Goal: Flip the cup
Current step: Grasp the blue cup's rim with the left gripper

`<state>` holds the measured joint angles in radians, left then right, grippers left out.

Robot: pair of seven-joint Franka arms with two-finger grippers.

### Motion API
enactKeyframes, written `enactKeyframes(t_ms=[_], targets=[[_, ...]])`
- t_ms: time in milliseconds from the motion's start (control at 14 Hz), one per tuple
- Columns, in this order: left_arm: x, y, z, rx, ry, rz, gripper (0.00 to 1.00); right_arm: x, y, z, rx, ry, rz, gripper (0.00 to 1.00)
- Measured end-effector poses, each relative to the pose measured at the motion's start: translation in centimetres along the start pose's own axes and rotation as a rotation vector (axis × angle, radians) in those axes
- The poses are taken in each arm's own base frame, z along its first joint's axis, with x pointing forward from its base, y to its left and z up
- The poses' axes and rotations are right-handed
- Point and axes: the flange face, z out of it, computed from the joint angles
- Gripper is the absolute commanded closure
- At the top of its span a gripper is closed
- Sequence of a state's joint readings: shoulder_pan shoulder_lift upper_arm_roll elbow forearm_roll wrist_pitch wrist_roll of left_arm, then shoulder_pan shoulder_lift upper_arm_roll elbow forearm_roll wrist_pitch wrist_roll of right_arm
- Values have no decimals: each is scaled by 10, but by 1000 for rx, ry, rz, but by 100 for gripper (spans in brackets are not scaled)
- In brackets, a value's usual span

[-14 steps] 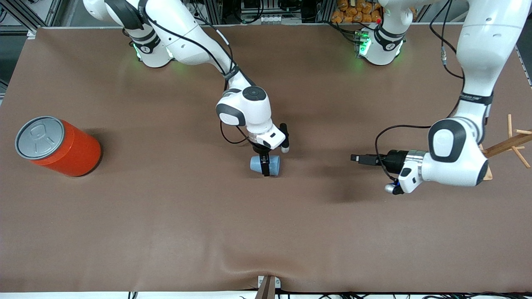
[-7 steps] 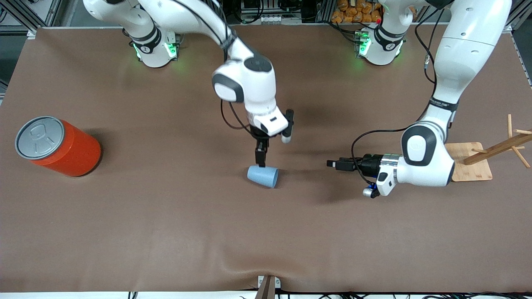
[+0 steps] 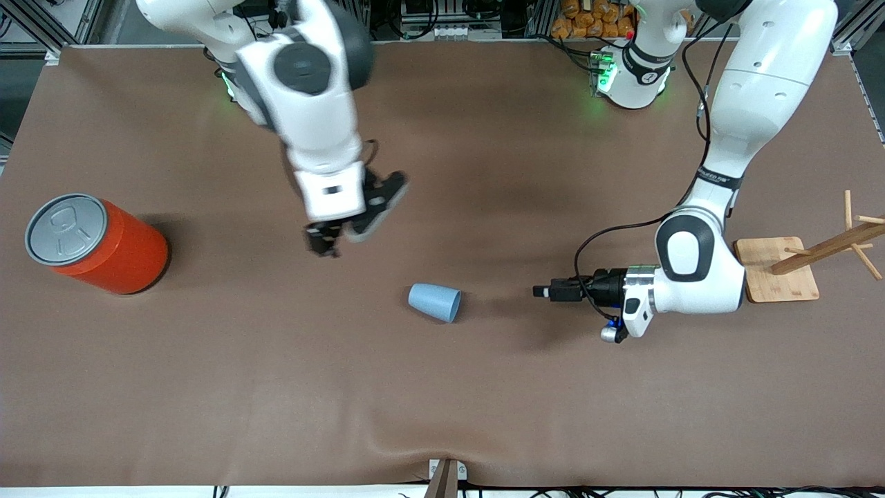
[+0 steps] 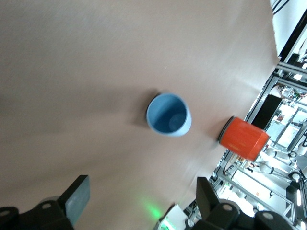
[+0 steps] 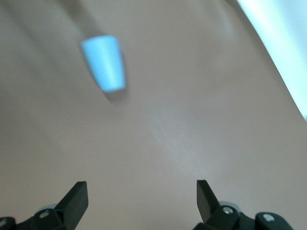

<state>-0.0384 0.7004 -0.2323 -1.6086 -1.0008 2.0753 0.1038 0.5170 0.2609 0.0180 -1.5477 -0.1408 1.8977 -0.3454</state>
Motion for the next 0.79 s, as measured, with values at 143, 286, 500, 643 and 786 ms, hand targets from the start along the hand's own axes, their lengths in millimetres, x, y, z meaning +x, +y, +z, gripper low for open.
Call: enactKeyframes(t_ms=[143, 286, 500, 643, 786], targets=[[9, 18, 22, -3, 39, 34, 8, -44, 55, -21, 46, -24, 128, 0], [12, 36, 44, -19, 54, 60, 10, -99, 111, -36, 107, -45, 273, 0], [17, 53, 63, -36, 79, 86, 10, -174, 176, -47, 144, -73, 450, 0], [19, 60, 79, -61, 101, 84, 11, -203, 187, -57, 161, -115, 575, 0], [16, 64, 102, -82, 115, 85, 15, -219, 182, -69, 175, -164, 695, 0]])
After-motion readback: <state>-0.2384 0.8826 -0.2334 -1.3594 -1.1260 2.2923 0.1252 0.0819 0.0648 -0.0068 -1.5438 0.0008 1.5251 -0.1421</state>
